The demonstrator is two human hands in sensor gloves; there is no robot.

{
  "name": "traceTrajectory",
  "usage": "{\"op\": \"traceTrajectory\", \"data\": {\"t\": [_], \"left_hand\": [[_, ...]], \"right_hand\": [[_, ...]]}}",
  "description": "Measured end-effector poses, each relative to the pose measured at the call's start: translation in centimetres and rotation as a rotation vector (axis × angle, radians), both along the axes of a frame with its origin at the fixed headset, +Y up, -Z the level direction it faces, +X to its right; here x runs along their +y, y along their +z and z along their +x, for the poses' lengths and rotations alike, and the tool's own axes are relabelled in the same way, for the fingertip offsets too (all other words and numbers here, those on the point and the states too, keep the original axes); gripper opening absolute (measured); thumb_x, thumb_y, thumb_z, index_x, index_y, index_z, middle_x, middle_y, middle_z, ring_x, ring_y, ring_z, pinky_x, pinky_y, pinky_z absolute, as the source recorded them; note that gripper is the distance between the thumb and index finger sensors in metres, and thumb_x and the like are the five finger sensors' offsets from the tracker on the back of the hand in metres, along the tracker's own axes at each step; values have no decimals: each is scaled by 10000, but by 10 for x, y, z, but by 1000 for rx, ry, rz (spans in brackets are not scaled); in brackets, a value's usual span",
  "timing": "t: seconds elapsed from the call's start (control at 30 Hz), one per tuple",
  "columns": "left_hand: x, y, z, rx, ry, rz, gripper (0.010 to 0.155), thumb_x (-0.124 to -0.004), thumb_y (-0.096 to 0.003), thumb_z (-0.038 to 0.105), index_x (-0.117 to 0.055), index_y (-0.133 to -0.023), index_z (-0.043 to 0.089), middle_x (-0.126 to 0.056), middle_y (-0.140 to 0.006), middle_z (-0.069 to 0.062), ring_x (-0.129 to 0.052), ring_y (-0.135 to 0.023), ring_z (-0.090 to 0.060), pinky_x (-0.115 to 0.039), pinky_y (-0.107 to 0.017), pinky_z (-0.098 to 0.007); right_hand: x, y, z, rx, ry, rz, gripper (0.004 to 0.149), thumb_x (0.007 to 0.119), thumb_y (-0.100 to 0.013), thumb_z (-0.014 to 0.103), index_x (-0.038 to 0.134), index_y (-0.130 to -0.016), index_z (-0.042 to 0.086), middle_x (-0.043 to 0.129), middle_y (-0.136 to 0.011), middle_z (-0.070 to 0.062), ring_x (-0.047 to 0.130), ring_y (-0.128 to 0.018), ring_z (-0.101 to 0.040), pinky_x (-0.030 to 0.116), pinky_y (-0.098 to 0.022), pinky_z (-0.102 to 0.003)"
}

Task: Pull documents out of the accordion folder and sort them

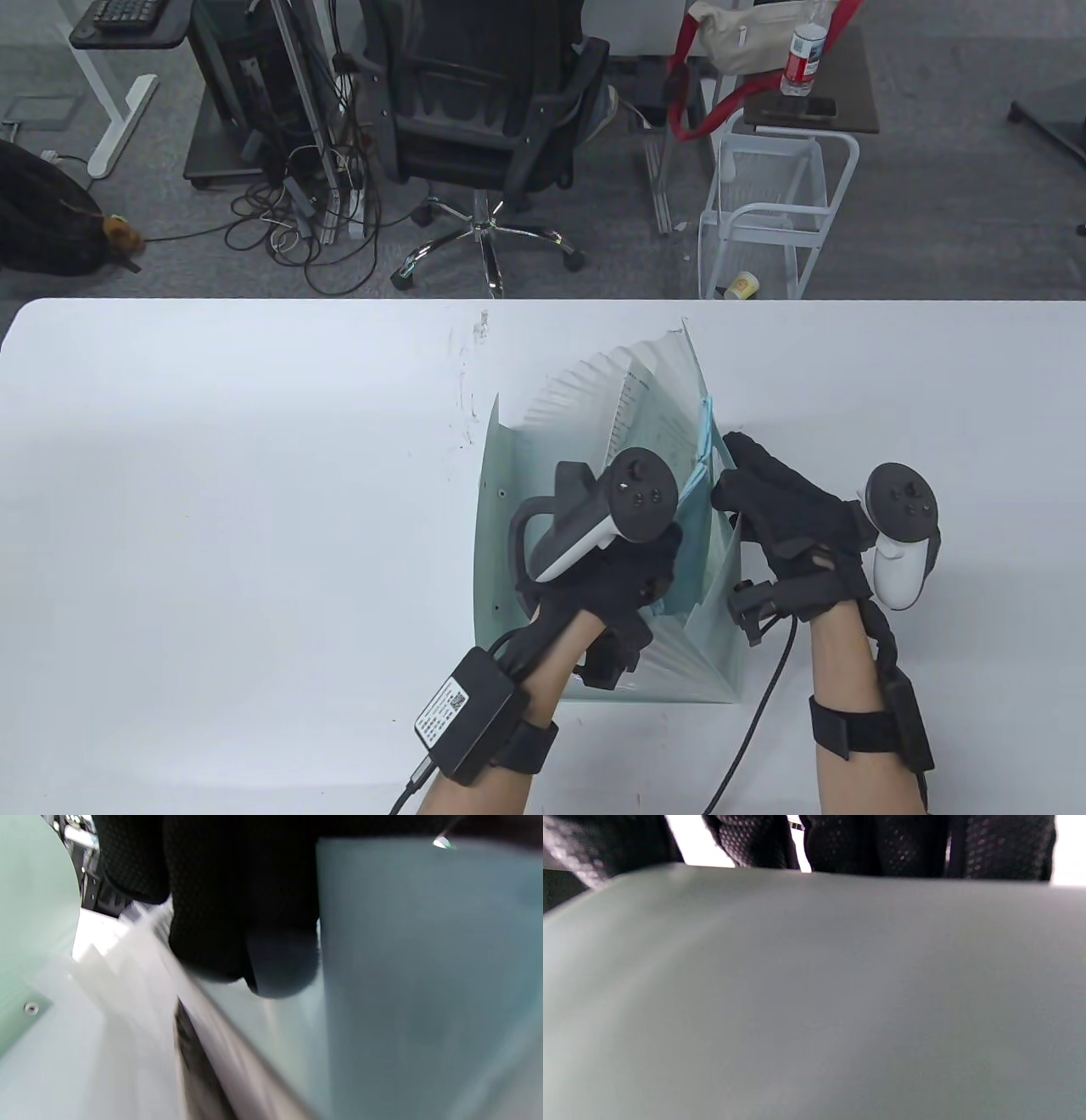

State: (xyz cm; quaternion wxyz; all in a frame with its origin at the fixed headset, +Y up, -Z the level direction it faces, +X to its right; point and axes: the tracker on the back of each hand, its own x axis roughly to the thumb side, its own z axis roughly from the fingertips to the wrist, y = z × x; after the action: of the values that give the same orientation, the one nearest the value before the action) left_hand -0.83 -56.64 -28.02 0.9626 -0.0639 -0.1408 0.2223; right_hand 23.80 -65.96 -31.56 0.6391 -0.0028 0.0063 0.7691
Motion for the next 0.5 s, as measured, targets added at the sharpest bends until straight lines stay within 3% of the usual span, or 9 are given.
{"op": "traceTrajectory", "data": {"t": [0.13,0.33,0.5], "left_hand": [[19,12,-35,85,117,119,454,-795,-494,338,-866,-886,121,-1114,-539,-14,-1102,-461,-217,-798,-576,-496],[31,16,-105,205,404,117,456,-726,-509,315,-806,-920,133,-1058,-595,1,-1065,-512,-215,-772,-594,-515],[30,23,-151,291,516,141,452,-698,-516,311,-791,-927,146,-1035,-581,12,-1051,-498,-211,-764,-596,-523]], "right_hand": [[2,1,2,0,7,1,674,844,-391,594,733,-943,225,870,-700,-190,847,-719,-512,796,-421,-617],[4,1,11,-11,10,5,659,846,-394,593,747,-934,229,872,-702,-191,849,-719,-513,794,-422,-619],[4,2,21,-20,12,1,649,845,-395,593,754,-930,237,873,-706,-190,845,-727,-511,789,-428,-621]]}}
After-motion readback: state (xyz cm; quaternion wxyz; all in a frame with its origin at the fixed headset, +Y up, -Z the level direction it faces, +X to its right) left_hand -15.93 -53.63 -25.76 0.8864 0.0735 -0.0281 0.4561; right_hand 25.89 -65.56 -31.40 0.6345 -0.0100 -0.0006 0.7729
